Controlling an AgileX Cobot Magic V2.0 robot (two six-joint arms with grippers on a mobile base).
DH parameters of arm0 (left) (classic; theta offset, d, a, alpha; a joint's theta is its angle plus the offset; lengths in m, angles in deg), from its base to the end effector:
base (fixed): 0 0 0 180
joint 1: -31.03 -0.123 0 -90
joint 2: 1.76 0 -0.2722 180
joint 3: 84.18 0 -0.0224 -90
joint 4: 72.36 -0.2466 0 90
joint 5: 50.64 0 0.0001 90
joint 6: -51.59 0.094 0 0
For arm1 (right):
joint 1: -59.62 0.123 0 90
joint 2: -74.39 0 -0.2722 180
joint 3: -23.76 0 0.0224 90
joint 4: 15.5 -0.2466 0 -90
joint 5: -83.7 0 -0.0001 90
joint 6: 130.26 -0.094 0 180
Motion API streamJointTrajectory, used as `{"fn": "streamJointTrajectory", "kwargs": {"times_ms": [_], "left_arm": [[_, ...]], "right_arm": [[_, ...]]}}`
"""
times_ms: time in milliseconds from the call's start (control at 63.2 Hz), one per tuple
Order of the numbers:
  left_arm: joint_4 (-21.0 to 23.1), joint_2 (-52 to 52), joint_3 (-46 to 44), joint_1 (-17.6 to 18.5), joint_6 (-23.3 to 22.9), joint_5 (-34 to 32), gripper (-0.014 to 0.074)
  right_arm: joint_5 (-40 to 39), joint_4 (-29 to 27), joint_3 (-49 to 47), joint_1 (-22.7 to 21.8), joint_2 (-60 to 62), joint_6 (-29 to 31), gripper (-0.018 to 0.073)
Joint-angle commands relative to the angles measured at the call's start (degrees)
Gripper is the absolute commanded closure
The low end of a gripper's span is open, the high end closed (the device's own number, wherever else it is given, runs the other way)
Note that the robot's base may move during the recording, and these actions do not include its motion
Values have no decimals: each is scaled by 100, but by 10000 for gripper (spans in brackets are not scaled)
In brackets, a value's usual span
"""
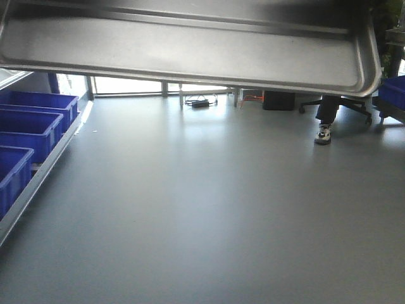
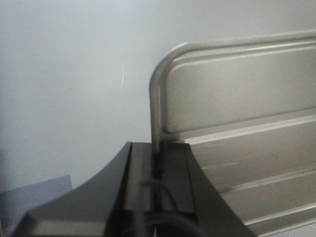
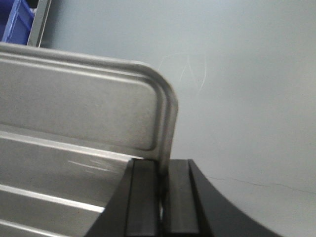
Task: Grab silver tray and stack on right shelf
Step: 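Carry the tray with both grippers while the base drives to another shelf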
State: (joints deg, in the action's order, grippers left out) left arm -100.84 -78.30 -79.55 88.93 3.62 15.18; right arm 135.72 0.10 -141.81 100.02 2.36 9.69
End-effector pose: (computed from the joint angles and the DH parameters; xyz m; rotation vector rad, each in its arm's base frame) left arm 0.1550 -0.1701 0.3791 0.2916 2.3788 -0.1876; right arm 0.1826 0.1292 0.3518 -0.1113 2.3972 0.3308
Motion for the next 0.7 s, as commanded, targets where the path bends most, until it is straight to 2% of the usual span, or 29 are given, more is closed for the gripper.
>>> {"fn": "streamJointTrajectory", "kwargs": {"times_ms": [0, 681], "left_arm": [[-376, 123, -173, 19, 65, 125, 697], [-354, 123, -173, 19, 65, 125, 697]], "right_arm": [[-170, 358, -212, -38, 123, 90, 503], [-170, 358, -212, -38, 123, 90, 503]]}}
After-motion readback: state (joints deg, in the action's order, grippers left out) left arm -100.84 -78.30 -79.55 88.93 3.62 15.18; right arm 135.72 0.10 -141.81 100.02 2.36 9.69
